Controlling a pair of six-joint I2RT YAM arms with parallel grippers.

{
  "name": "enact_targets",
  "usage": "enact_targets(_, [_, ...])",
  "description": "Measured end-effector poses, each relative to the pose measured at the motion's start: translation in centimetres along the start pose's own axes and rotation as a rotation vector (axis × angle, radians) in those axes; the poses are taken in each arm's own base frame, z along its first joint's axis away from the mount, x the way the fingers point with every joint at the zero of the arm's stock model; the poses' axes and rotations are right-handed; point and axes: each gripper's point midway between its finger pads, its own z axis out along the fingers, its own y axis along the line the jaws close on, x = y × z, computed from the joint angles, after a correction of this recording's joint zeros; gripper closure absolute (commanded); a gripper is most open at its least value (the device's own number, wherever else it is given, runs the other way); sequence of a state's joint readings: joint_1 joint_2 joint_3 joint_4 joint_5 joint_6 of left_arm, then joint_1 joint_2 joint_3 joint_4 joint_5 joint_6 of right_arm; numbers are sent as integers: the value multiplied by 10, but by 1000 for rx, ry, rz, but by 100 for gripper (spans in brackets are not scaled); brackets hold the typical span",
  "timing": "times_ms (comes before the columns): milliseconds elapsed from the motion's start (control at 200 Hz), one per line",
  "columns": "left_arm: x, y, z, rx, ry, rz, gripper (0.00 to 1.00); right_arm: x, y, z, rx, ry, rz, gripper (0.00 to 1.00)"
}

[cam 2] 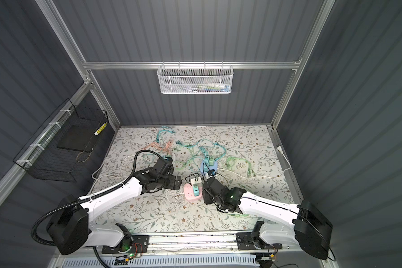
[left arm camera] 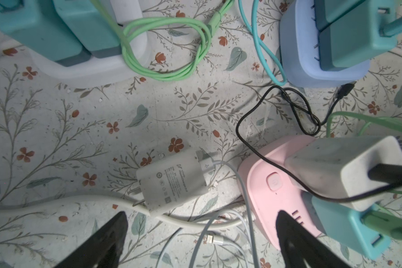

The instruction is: Pull the plug off the socket

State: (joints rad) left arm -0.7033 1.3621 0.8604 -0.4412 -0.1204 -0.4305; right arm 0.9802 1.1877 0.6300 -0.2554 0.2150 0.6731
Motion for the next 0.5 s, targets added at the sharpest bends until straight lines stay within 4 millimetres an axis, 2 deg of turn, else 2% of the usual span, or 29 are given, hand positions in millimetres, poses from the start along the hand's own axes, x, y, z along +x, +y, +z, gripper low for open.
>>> enact_targets(220, [0, -3, -6, 2, -13, 20, 0, 1, 6, -3, 15, -26, -39, 48])
enact_targets(500, [11, -18, -1, 3, 9, 94, 0, 0, 25, 1, 33, -43, -97, 42])
